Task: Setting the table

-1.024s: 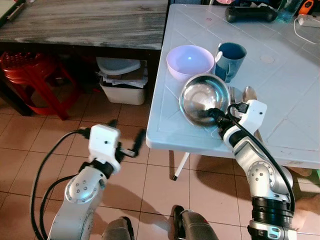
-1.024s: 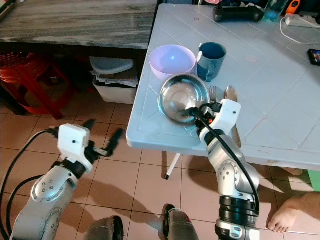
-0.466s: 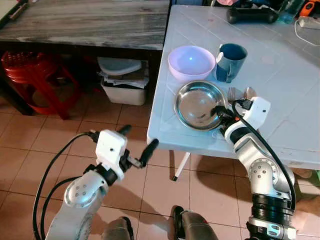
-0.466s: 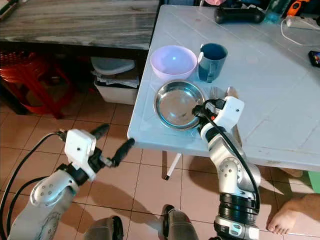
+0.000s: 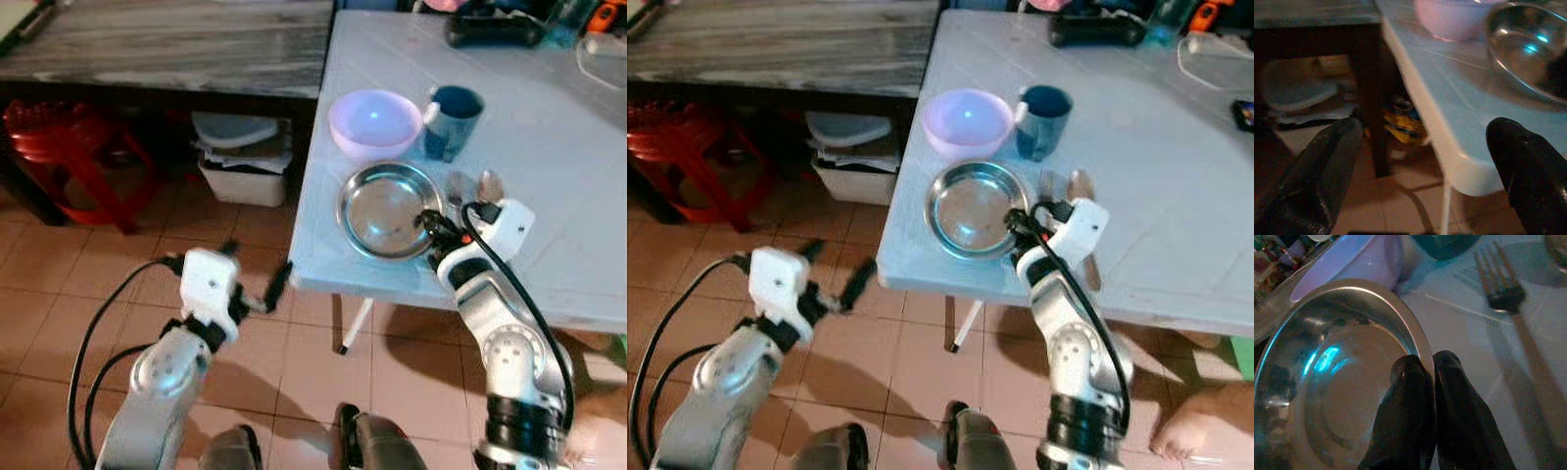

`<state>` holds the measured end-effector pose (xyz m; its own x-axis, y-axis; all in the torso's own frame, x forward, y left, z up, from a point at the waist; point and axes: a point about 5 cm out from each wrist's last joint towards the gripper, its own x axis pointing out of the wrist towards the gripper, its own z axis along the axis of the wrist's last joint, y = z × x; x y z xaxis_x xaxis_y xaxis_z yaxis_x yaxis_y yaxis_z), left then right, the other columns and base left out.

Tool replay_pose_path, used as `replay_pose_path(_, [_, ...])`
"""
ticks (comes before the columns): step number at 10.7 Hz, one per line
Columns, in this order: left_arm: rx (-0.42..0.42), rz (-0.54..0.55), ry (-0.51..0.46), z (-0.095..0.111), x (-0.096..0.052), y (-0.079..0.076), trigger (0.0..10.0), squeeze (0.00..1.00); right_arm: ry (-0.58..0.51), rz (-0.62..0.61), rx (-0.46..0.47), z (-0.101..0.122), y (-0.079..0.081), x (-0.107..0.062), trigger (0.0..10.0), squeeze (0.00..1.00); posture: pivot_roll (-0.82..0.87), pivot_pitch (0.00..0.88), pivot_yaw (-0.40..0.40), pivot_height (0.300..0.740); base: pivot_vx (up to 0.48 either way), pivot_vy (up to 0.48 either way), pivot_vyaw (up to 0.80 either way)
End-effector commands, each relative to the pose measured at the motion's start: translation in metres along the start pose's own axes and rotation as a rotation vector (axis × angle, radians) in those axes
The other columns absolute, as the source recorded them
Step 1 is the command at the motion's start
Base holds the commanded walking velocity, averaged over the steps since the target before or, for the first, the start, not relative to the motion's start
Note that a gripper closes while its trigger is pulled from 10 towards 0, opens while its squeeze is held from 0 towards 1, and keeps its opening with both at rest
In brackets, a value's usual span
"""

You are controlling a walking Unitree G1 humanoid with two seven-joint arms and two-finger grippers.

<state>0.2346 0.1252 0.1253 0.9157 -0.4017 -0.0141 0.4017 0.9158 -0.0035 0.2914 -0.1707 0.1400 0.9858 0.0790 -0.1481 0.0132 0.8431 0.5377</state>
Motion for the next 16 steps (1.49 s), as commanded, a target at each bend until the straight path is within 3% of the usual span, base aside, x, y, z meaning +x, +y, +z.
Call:
replay_pose_path(1, [0.016, 0.057, 0.008, -0.003, -0.002, 0.009, 10.0, 0.0, 0.042, 0.006, 0.02, -0.012, 0.003, -0.002, 0.0, 0.0, -0.01, 0.15, 0.01, 0.74, 0.0, 0.48, 0.0])
replay_pose_path(3, [0.036, 0.133, -0.012, -0.003, 0.008, 0.01, 10.0, 0.0, -0.014, 0.06, 0.005, -0.007, 0.01, -0.005, 0.0, 0.0, -0.02, 0.118, 0.011, 0.74, 0.0, 0.48, 0.0])
replay_pose_path(6, [0.048, 0.183, -0.025, -0.001, 0.013, 0.011, 10.0, 0.0, -0.091, 0.058, -0.101, 0.001, 0.007, -0.014, 0.0, 0.0, -0.04, 0.102, 0.015, 0.74, 0.0, 0.47, 0.0])
replay_pose_path(8, [0.059, 0.186, -0.022, -0.003, 0.016, 0.014, 10.0, 0.0, -0.126, 0.052, -0.167, -0.001, 0.004, -0.025, 0.0, 0.0, -0.05, 0.091, 0.019, 0.74, 0.444, 0.0, 0.0])
replay_pose_path(9, [0.074, 0.191, -0.022, -0.002, 0.018, 0.014, 10.0, 0.0, -0.134, 0.07, -0.191, -0.002, 0.007, -0.026, 3.3, 0.0, -0.05, 0.094, 0.02, 0.74, 0.439, 0.0, 0.0])
replay_pose_path(10, [0.108, 0.218, -0.01, -0.003, 0.019, 0.017, 10.0, 0.0, -0.141, 0.092, -0.228, -0.002, 0.012, -0.026, 7.6, 0.0, -0.05, 0.093, 0.021, 0.74, 0.42, 0.0, 0.0])
replay_pose_path(11, [0.106, 0.223, -0.009, -0.003, 0.019, 0.018, 10.0, 0.0, -0.147, 0.099, -0.234, -0.002, 0.013, -0.025, 10.0, 0.0, -0.04, 0.09, 0.02, 0.74, 0.412, 0.244, 0.0])
replay_pose_path(16, [0.097, 0.226, -0.011, -0.004, 0.022, 0.016, 10.0, 0.0, -0.166, 0.118, -0.264, 0.001, 0.016, -0.024, 10.0, 0.0, -0.05, 0.09, 0.02, 0.74, 0.412, 0.245, 0.0])
